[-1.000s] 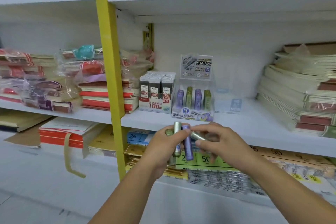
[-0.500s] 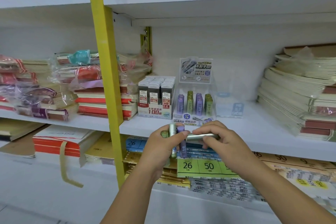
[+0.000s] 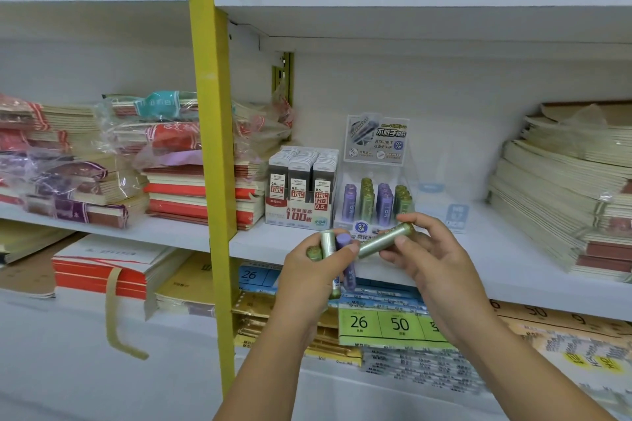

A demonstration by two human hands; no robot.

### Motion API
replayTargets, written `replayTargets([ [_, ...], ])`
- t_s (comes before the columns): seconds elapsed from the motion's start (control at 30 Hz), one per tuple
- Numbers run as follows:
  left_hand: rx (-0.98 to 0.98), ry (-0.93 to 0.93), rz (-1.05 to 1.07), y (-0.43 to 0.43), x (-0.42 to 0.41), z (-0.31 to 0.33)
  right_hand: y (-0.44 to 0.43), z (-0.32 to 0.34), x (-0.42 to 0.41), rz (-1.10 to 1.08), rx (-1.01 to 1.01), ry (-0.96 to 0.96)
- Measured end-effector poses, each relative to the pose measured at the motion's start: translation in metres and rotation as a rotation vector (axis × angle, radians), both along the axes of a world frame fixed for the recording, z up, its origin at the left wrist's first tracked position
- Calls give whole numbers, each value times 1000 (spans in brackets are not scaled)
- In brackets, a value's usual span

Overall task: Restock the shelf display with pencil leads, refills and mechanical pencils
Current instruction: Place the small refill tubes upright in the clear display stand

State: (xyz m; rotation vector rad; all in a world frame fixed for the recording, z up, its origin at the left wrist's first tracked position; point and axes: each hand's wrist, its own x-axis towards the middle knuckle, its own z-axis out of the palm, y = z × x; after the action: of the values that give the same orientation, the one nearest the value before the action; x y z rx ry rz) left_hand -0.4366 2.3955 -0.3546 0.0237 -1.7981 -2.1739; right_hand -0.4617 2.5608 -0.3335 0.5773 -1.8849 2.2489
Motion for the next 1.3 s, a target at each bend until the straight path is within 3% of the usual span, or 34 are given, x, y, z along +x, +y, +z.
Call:
replayTargets([
  [0.2,39,31,67,-3,-5,10,8,40,-10,-188,149,250],
  [0.37,35,44,111,-10,-13,17,25,103,-63,-436,540,534],
  [0.47,43,60,85,-10,-13,18,30,121,-95,-525,895,537],
  [0.57,50,74,67,-10,-14,18,28,119,-110,-474,1058,506],
  [0.9,48,70,50,-10,-17,18,17,110,-124,-383,1315,390],
  [1.3,42,72,57,-8,-14,20,18,107,-128,-366,1209,332],
])
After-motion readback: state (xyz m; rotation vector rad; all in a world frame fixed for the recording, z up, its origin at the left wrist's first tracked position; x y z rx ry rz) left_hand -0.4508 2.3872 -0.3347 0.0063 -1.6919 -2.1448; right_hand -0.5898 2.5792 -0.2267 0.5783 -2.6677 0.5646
